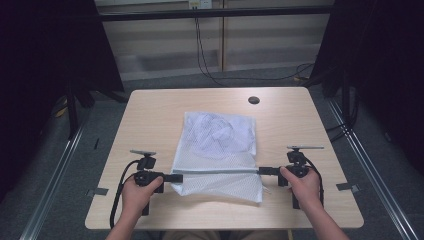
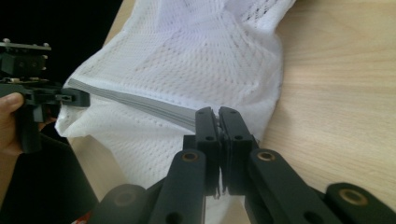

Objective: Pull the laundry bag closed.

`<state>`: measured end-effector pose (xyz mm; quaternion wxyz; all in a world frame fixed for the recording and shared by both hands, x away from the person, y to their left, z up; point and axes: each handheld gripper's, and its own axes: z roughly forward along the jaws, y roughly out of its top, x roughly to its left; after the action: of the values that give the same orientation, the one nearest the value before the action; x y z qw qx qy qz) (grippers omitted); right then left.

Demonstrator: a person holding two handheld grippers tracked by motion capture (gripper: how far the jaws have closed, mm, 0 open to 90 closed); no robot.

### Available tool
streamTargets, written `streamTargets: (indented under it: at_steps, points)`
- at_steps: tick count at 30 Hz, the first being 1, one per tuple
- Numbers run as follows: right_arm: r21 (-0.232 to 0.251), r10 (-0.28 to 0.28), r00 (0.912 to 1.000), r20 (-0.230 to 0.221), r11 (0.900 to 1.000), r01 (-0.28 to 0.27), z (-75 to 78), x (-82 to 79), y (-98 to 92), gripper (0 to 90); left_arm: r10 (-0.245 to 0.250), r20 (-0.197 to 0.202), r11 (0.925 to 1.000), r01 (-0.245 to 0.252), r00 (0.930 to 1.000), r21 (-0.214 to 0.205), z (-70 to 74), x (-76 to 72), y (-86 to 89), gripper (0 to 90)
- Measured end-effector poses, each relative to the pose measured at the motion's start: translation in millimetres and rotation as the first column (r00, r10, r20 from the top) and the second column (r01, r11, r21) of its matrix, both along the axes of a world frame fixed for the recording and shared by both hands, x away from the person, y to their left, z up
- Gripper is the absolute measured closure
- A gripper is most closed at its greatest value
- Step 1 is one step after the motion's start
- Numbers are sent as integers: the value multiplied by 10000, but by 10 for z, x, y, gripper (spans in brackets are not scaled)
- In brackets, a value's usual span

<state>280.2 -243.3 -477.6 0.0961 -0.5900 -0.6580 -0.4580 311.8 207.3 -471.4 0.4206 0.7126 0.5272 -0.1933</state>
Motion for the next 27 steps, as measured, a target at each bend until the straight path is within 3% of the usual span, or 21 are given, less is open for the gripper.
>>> streamTargets:
  at_steps: [3,8,11,15,23,27]
  points:
    - [185,-67,10000,16,9998,66,-1,-11,-41,874,-69,-32,9999,69,10000,-88,-2,-7,-15,896]
    - [98,-70,10000,65,9999,70,0,-19,-62,874,-172,48,9998,172,9998,-44,-14,-7,-23,896]
    - [42,-16,9999,158,10000,16,5,-32,-42,873,-300,112,9994,298,9995,175,-15,-22,-42,892]
    - [-8,-53,9998,208,10000,53,10,-37,-50,873,-402,94,9992,402,9991,-23,-20,-27,-52,875]
    - [-140,-77,9991,408,9999,83,19,-53,-76,863,-183,489,9995,194,9986,-230,-19,-25,12,648]
    - [-480,-91,9969,776,9988,129,39,-68,-51,733,-13,1024,9998,34,9947,-201,1,-25,48,562]
